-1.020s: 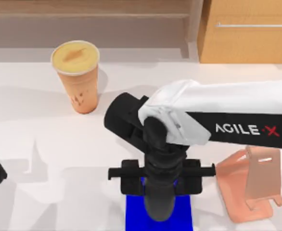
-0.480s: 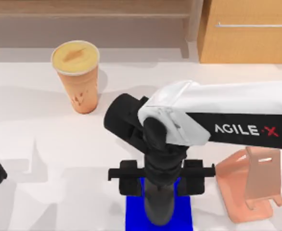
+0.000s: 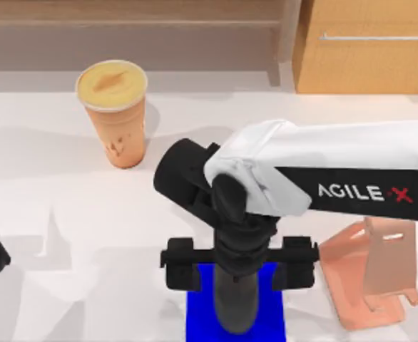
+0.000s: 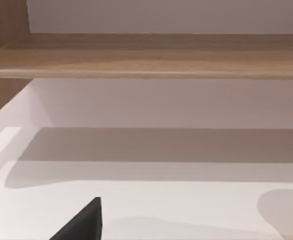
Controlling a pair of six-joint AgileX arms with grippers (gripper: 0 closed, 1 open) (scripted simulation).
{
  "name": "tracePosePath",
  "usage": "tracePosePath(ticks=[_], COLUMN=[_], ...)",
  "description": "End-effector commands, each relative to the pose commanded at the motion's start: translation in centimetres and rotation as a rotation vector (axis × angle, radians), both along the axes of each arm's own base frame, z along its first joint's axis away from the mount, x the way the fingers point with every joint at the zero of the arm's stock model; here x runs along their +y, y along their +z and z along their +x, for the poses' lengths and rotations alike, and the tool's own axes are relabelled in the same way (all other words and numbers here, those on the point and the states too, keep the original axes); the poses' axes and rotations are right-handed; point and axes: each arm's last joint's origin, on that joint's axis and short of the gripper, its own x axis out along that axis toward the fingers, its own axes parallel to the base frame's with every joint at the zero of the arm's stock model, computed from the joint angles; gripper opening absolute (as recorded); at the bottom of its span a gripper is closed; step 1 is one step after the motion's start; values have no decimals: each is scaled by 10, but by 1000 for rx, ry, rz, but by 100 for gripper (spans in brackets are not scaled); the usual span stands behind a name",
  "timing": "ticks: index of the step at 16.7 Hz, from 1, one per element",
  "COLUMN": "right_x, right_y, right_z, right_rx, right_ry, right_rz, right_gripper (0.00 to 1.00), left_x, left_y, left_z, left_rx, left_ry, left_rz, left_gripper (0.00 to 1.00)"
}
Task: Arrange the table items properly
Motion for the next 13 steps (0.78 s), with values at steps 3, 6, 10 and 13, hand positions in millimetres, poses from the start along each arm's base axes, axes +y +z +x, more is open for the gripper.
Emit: tracePosePath(ticks=[3, 6, 10, 13], right_x=[0, 2, 6, 5], right_y=[1, 14, 23, 26], right_z=[1, 11, 41, 70], right_rx=[-2, -19, -16, -1], right_ry=[-1, 12, 56, 102], right_rz=[2, 22, 20, 9], right_gripper=[100, 100, 100, 100], left_x=[0, 0, 0, 0], left_y=[0, 0, 0, 0], left_z=[0, 0, 0, 0], left_rx=[0, 0, 0, 0], left_ry=[0, 0, 0, 0], left_rz=[0, 0, 0, 0], left_gripper=[100, 100, 100, 100])
